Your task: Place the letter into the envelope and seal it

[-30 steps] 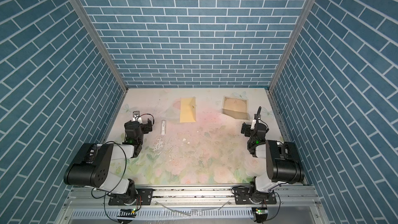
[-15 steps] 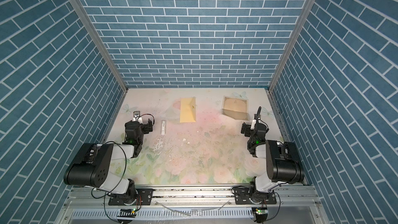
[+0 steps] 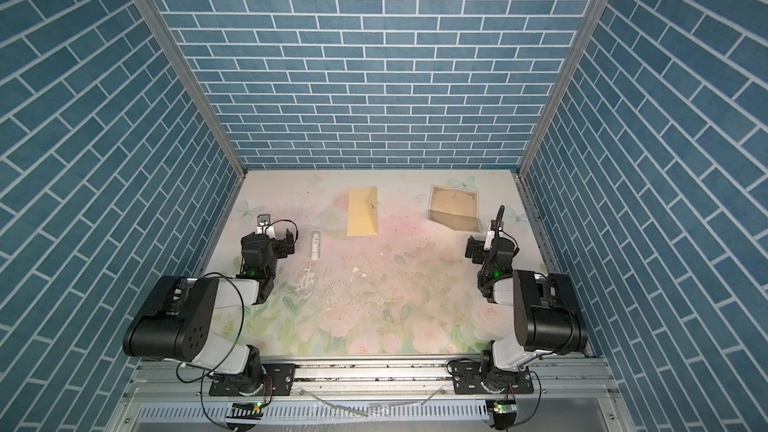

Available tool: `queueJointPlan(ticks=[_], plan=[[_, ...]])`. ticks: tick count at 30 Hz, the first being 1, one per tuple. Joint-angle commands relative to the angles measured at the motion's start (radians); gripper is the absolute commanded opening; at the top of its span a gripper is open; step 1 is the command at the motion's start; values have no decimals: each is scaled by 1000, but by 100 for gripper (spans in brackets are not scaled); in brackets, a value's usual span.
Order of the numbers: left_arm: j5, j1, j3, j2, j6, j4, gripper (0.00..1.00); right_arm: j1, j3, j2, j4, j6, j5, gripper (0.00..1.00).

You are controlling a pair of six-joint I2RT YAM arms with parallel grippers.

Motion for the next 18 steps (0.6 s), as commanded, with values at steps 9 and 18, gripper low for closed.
queueJointPlan(ticks=[9,18], plan=[[-38,5,51,-295,-39,-334,100,-5,93,-332,-347,-7,40,98],[243,-22,182,-605,-332,-685,100,-5,225,-674,-746,106,-91,99]])
